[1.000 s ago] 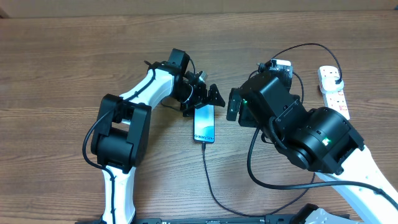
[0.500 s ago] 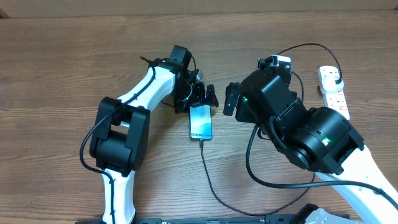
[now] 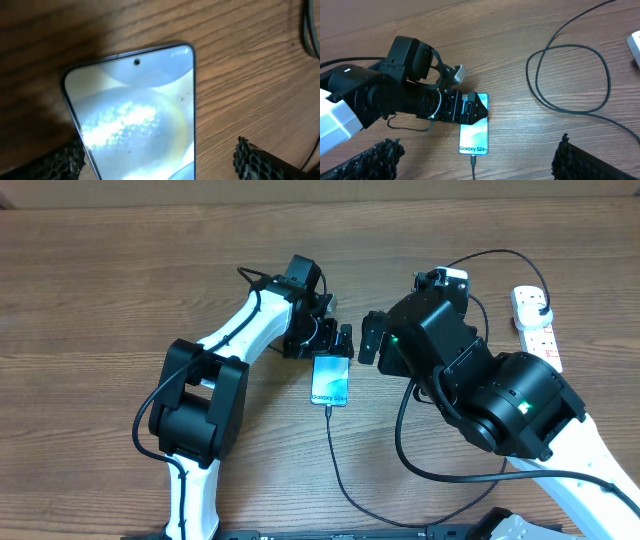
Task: Plug charger to phone and switch on socket
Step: 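Move the right gripper over the white power strip's orange switch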
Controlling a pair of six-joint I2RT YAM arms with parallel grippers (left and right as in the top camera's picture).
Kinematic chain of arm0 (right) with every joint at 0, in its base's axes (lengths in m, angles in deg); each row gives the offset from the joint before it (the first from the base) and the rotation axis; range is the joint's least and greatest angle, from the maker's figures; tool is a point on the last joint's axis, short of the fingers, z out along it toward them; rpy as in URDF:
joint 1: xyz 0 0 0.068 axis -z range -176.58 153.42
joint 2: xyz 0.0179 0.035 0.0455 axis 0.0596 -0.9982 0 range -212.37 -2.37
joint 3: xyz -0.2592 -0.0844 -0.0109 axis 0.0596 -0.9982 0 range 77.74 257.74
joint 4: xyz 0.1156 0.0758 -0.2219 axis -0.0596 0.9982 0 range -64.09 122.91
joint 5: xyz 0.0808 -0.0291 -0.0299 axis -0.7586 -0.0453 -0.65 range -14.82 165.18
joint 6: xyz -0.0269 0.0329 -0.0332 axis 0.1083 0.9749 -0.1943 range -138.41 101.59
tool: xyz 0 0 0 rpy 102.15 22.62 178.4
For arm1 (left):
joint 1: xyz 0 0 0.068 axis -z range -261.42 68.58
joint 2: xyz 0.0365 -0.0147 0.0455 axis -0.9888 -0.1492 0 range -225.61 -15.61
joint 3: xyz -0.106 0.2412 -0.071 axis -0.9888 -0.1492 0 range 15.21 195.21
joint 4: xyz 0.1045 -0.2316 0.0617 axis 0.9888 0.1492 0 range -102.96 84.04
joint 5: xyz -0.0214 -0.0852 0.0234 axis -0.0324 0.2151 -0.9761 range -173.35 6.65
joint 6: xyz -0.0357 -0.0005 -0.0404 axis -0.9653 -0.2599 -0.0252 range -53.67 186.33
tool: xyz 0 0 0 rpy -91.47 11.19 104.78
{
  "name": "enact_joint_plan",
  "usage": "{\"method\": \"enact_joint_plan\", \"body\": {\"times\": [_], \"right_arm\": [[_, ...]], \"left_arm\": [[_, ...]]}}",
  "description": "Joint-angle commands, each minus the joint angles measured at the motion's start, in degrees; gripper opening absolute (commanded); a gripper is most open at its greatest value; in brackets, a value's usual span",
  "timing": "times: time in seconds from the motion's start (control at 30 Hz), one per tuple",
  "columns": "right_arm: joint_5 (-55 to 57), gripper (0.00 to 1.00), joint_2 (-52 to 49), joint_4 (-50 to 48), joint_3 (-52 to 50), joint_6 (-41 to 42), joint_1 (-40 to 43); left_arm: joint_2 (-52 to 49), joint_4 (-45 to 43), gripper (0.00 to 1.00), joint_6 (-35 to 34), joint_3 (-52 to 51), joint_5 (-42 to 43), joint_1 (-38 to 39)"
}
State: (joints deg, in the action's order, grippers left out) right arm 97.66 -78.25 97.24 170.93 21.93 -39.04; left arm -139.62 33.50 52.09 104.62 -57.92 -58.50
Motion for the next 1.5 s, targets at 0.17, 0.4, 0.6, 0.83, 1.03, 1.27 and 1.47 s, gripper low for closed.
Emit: {"method": "enact_joint_plan", "body": {"times": [0.17, 0.4, 0.6, 0.83, 1.03, 1.27, 1.47], "right_arm": [[0.4, 1.00, 0.7, 0.1, -0.1, 0.4, 0.4], [0.4, 1.00, 0.7, 2.0, -0.1, 0.9, 8.3], [-2.2, 0.79, 0.4, 5.5, -0.1, 2.9, 26.4], [-2.9, 0.24, -4.9, 5.1, -0.1, 2.8, 48.4], [-9.0, 0.04, -14.0, 3.5, -0.1, 2.7, 60.0], [-19.2, 0.04, -23.8, -7.3, -0.1, -5.3, 67.0], [-19.6, 0.04, -32.9, -9.2, -0.1, -7.9, 68.0]], "left_arm": [[-6.6, 0.7, 1.00, -0.7, -3.3, -8.7, 0.1], [2.4, 7.1, 1.00, -1.7, -0.6, -18.6, -1.3], [25.3, 8.9, 1.00, -3.0, 0.5, -25.3, -1.5], [50.8, 16.3, 1.00, -4.2, 0.5, -41.0, -1.1], [63.8, 19.6, 1.00, -4.2, 0.5, -42.3, -1.2], [71.6, 19.6, 1.00, -4.2, 0.5, -42.3, -1.2], [72.8, 19.8, 1.00, -4.2, 0.5, -42.3, -1.2]]}}
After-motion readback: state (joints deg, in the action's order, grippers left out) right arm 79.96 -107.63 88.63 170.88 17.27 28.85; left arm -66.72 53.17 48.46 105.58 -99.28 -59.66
